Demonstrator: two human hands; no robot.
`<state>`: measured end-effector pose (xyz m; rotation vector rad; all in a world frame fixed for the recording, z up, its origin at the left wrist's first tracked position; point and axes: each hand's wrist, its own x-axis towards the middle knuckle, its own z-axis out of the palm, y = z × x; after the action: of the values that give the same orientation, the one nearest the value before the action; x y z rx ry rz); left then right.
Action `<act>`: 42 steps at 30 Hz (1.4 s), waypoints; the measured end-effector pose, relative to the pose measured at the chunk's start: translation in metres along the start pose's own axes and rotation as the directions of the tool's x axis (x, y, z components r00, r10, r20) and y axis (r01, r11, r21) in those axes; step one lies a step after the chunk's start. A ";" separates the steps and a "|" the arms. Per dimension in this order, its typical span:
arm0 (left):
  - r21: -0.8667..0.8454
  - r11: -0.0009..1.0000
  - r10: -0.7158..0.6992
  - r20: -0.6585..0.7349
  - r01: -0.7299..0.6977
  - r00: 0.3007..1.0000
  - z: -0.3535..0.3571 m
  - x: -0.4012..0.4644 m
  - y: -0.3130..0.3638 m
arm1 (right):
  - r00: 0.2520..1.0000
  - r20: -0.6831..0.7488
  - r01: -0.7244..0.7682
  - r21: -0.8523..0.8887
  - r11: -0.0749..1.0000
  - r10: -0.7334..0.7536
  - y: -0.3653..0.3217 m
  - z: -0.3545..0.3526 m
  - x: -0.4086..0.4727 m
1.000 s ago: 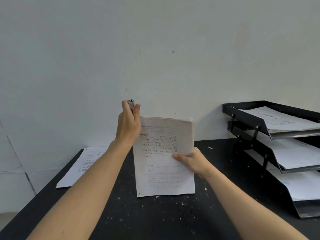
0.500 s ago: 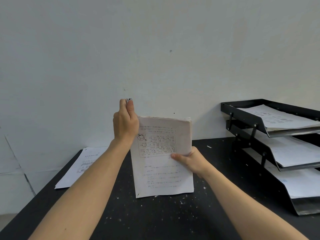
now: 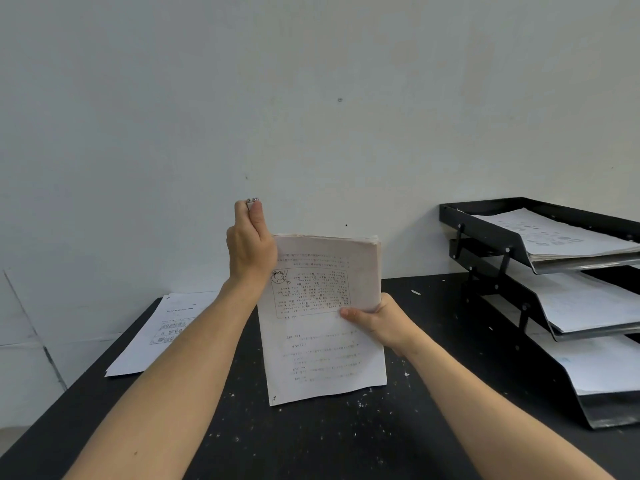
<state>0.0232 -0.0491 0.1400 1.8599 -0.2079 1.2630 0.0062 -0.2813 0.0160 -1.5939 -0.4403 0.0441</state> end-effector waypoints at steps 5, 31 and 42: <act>-0.023 0.999 -0.026 0.003 0.026 1.000 0.000 -0.002 -0.002 | 1.000 -0.001 -0.006 -0.002 1.000 0.006 0.002 0.001 0.000; 0.434 0.838 -0.500 0.367 0.330 0.785 -0.053 -0.047 -0.085 | 0.995 -0.050 -0.084 0.017 0.996 0.085 -0.018 -0.021 -0.015; 0.697 0.624 -0.533 0.711 -0.354 0.459 -0.033 -0.130 -0.109 | 0.992 -0.070 -0.106 0.005 0.994 0.106 -0.028 -0.032 -0.020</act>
<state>-0.0004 0.0016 -0.0233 3.1741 -0.0638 -0.0040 -0.0100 -0.3173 0.0409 -1.6121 -0.3004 0.0692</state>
